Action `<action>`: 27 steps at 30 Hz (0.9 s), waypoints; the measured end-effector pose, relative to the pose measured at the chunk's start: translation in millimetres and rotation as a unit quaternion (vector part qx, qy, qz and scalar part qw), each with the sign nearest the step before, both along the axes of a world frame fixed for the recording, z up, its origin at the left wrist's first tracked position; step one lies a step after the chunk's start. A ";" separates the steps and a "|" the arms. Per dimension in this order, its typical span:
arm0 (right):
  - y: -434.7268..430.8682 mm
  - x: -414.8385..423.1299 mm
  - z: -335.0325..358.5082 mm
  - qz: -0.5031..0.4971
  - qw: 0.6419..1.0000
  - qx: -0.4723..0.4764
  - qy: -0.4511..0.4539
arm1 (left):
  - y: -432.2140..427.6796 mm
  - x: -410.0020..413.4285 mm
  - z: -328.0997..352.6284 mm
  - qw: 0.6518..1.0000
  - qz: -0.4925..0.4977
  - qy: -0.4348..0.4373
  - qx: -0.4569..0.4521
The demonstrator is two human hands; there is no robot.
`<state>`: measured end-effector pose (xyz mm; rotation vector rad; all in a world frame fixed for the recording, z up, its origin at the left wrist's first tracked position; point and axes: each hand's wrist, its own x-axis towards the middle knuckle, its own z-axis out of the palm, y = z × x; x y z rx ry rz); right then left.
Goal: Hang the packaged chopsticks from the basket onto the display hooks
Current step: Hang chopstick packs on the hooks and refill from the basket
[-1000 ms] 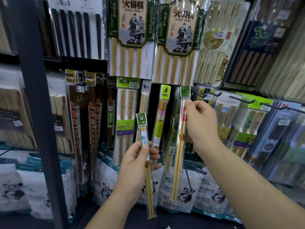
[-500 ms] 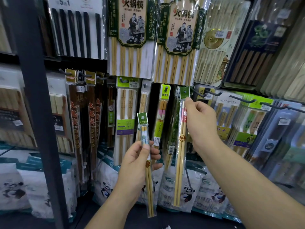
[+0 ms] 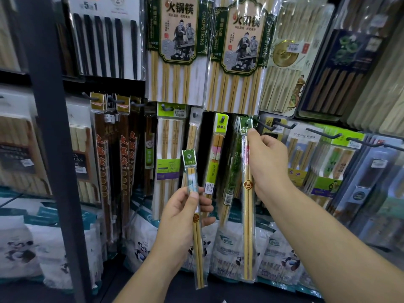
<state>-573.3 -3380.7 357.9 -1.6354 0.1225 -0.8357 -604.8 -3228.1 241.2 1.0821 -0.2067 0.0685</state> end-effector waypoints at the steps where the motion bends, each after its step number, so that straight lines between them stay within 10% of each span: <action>1: 0.3 0.1 0.1 -0.001 1.000 0.000 0.000 | 0.2 -0.1 0.0 1.000 -0.002 -0.002 -0.002; 18: -7.7 -7.6 -16.2 -0.049 0.994 -0.094 0.002 | -2.4 -2.0 3.2 0.999 -0.004 -0.002 0.034; 27: -3.6 -35.6 -11.5 0.140 0.975 -0.171 0.018 | -17.4 -2.0 20.0 0.985 0.018 -0.101 0.138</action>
